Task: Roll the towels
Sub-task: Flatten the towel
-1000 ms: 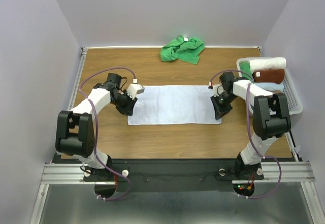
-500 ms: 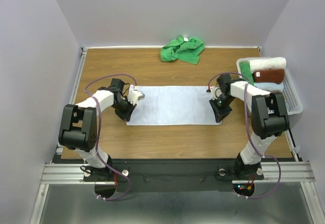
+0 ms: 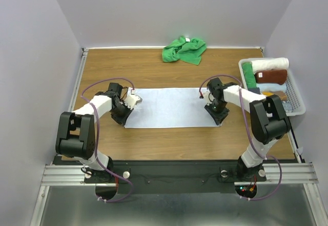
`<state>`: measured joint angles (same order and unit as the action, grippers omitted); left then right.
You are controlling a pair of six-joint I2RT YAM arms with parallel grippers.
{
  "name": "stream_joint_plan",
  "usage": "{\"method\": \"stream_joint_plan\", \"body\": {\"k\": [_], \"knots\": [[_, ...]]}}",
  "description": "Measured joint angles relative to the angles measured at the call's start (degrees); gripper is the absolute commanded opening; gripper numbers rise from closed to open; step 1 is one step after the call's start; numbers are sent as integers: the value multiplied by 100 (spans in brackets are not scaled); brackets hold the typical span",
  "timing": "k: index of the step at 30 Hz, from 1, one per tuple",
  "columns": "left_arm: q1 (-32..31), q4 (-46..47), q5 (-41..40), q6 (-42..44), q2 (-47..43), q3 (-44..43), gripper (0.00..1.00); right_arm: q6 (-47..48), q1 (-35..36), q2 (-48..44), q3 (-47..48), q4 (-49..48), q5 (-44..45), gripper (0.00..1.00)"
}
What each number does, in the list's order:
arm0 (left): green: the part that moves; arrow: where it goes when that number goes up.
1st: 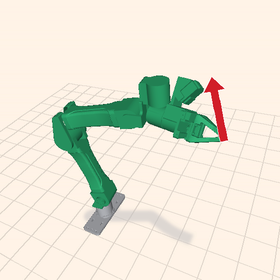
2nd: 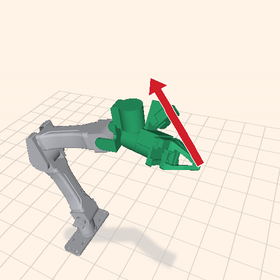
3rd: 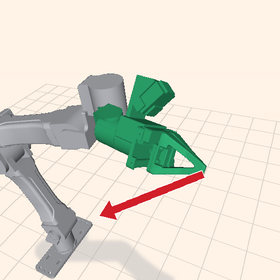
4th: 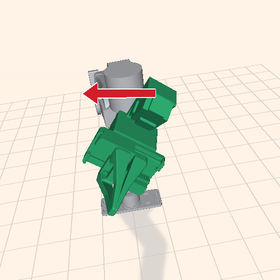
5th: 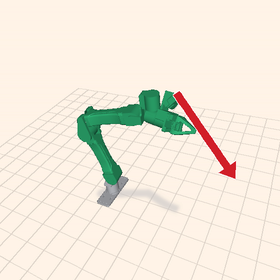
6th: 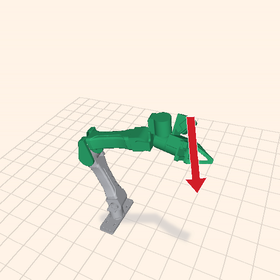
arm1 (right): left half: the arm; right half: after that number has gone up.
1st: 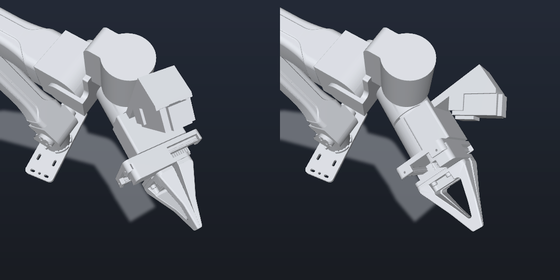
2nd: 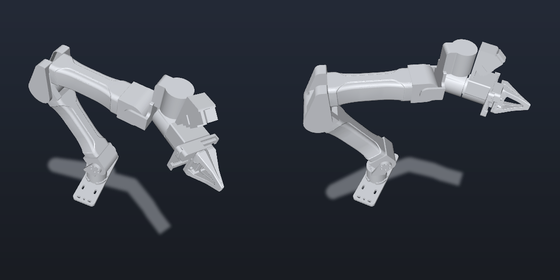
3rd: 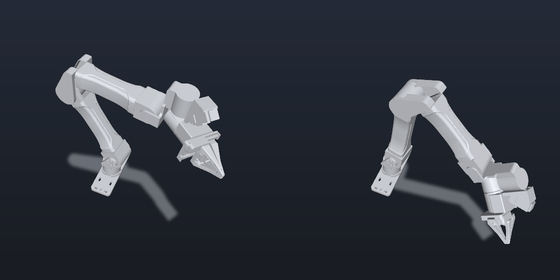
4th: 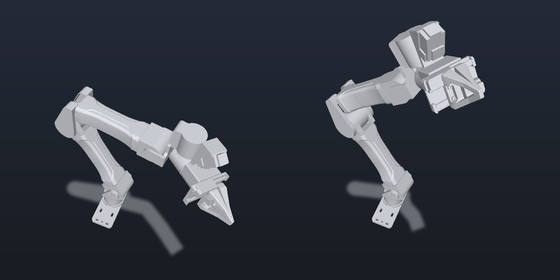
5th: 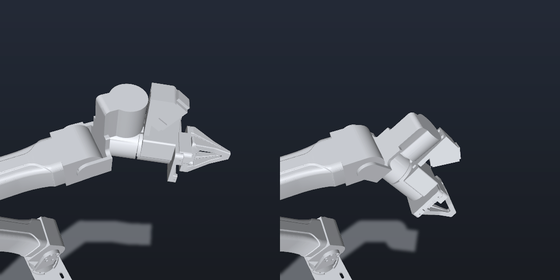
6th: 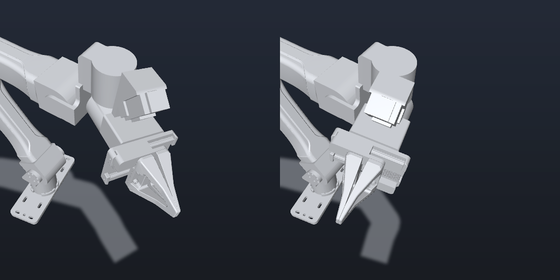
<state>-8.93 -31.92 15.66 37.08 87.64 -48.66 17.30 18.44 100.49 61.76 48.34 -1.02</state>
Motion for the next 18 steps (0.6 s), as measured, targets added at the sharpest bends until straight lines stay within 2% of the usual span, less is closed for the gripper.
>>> {"method": "stream_joint_plan", "body": {"k": [2, 6, 8, 11, 12, 13, 16, 18], "knots": [[42, -9, -24, 4, 0, 7, 10, 17, 2, -87, -83, -76, -26, 40], [90, -111, -92, 61, 2, -7, 22, 52, 2, -109, -70, -20, -254, 46], [109, -254, -2, 105, 0, -50, 27, 52, 2, -111, -22, 46, -413, 54], [122, -514, 319, 170, -7, -343, 44, -4, -9, -98, 286, 210, -903, 66], [120, -575, 437, 197, -17, -498, 44, -24, -9, -101, 369, 229, -992, 68], [120, -592, 551, 223, -50, -664, 53, -70, -9, -101, 568, 254, -1156, 71], [120, -592, 848, 254, -238, -1113, 69, -168, -11, -122, 1233, 297, -1510, 83], [120, -538, 964, 236, -382, -1342, 71, -195, -44, -125, 1644, 317, -1622, 85]]}}
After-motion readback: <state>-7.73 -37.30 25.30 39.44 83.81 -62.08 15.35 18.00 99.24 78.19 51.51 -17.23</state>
